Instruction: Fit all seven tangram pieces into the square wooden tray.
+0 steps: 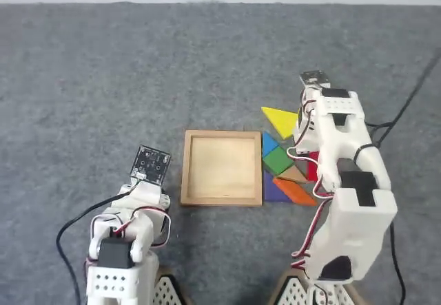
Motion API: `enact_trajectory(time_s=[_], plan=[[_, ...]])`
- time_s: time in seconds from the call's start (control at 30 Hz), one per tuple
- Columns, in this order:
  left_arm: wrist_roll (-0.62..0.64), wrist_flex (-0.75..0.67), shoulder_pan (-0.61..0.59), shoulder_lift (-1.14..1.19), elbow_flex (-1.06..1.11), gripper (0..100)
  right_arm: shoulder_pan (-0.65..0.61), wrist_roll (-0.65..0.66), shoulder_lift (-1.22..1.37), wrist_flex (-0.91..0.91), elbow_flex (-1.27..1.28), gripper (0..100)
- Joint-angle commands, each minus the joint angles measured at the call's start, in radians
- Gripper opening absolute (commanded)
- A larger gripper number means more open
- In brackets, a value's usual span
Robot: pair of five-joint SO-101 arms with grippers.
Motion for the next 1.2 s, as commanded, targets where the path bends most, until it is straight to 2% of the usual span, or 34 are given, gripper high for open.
enact_trajectory(time_s=[0.0, 0.27, 0.57, 0.67, 0.87, 1.0, 1.17], plan=[[0.008, 0.006, -0.005, -0.025, -0.012, 1, 0.008, -0.014, 0.018, 0.001, -0.012, 14.9], [0.008, 0.006, -0.005, -0.025, -0.012, 1, 0.166, -0.012, -0.114, -0.007, -0.034, 20.6], [0.008, 0.006, -0.005, -0.025, -0.012, 1, 0.311, -0.037, -0.162, -0.001, -0.055, 21.4], [0.008, 0.006, -0.005, -0.025, -0.012, 1, 0.283, -0.026, -0.285, 0.042, -0.017, 23.1], [0.008, 0.006, -0.005, -0.025, -0.012, 1, 0.104, -0.006, -0.572, 0.021, 0.276, 31.1], [0.008, 0.006, -0.005, -0.025, -0.012, 1, 0.042, -0.06, -0.549, -0.065, 0.404, 34.7], [0.008, 0.006, -0.005, -0.025, -0.012, 1, 0.05, -0.144, -0.394, -0.099, 0.387, 35.0]])
